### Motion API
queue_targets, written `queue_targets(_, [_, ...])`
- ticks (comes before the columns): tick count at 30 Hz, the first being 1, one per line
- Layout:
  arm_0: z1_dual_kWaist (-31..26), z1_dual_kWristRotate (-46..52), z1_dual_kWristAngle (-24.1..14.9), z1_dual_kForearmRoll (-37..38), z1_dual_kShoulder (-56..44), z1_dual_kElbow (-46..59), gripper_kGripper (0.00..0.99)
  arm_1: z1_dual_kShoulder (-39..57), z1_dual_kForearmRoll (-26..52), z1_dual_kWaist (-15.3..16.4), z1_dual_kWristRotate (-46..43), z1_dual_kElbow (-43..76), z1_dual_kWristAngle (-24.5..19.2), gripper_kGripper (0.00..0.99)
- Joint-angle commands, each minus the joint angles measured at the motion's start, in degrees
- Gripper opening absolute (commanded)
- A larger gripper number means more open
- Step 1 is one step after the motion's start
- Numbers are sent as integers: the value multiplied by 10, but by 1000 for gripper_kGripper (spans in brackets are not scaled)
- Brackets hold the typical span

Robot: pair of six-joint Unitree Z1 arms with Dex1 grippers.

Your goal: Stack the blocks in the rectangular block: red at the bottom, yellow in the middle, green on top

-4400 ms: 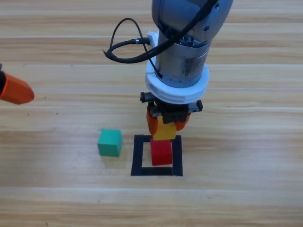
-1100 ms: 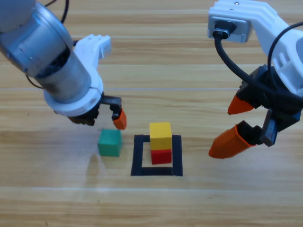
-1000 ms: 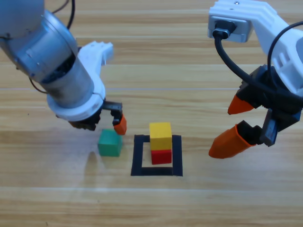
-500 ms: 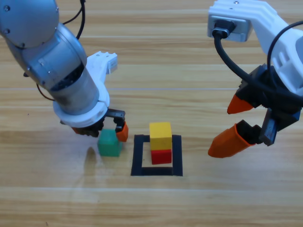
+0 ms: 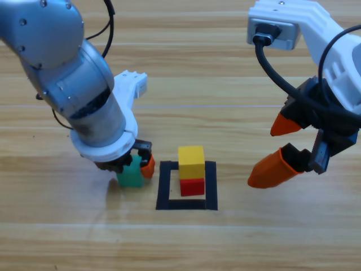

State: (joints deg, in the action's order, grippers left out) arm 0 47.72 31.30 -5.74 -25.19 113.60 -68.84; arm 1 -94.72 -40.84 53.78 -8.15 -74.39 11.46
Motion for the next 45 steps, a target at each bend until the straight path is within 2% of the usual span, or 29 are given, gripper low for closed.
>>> queue_targets(1, [11,7,-14,12,31,13,815,-13,10,-16,-2,9,8,990])
queue_targets(4, [11,7,-16,16,39,14,664,-13,10,-16,-1,8,10,990])
queue_targets(8, [11,5,-19,18,44,13,362,-13,10,-16,-1,7,10,990])
queue_targets(12, [11,4,-24,17,41,13,144,-13,10,-16,0,7,11,990])
queue_targets(15, [13,8,-31,1,26,0,144,-13,10,-16,1,7,12,990])
queue_targets(18, [16,10,-44,-71,-7,-62,143,-12,10,-16,1,7,12,990])
queue_targets(22, [15,17,-65,-268,1,-263,91,-10,10,-16,1,7,12,990])
queue_targets(25, [16,29,-61,-362,12,-379,74,-7,10,-16,2,7,15,990])
queue_targets(29, [31,57,-52,-394,20,-418,74,-6,10,-16,2,8,16,990])
queue_targets(40, [109,167,-51,-391,20,-416,75,-4,10,-16,2,9,17,990])
queue_targets(45, [134,206,-71,-391,58,-427,75,11,10,-16,2,17,19,990])
